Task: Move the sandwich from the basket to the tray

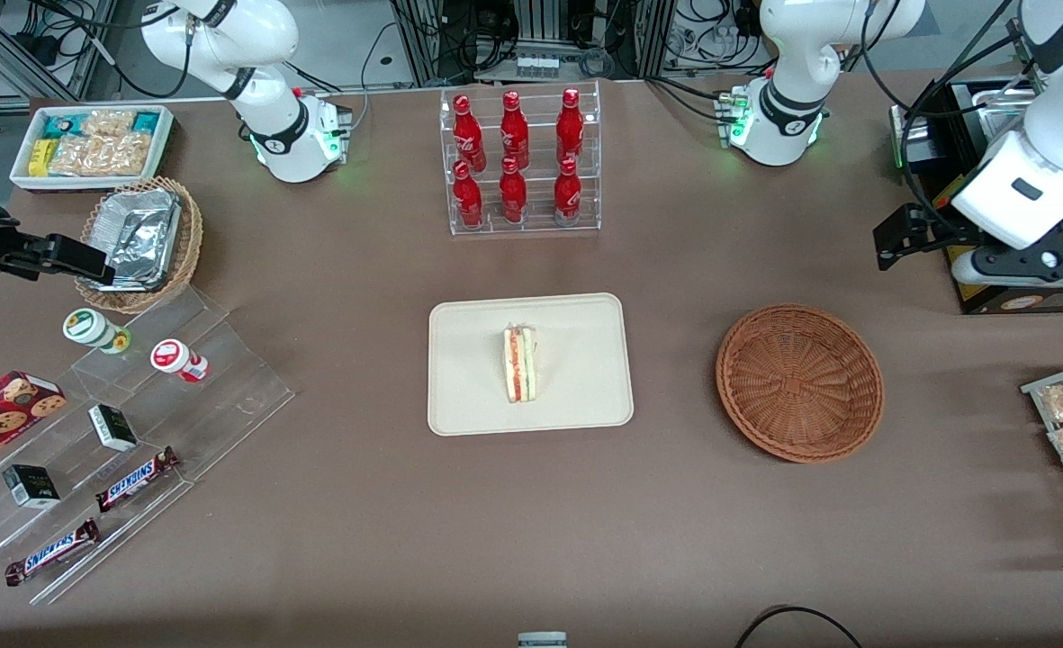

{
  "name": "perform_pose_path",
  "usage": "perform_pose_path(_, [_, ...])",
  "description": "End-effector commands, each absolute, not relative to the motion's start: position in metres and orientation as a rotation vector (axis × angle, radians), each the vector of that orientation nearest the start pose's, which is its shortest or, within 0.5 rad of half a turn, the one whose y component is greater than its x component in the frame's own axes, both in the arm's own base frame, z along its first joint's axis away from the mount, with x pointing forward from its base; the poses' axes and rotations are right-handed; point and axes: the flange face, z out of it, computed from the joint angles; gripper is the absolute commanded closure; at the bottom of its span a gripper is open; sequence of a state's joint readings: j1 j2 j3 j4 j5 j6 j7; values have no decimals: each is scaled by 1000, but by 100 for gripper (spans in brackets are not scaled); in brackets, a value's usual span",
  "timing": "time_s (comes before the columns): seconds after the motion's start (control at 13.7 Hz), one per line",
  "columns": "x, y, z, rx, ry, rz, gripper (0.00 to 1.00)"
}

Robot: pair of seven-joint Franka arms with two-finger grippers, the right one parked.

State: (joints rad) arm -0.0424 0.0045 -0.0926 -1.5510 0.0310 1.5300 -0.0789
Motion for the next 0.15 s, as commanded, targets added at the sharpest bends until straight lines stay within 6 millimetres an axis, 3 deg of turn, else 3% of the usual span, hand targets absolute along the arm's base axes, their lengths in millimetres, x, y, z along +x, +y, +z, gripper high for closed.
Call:
perform_pose_path(0.0, [540,-60,640,-3104,68,52,0])
perform_pose_path(0.07, [540,-58,641,-3103,63,50,0])
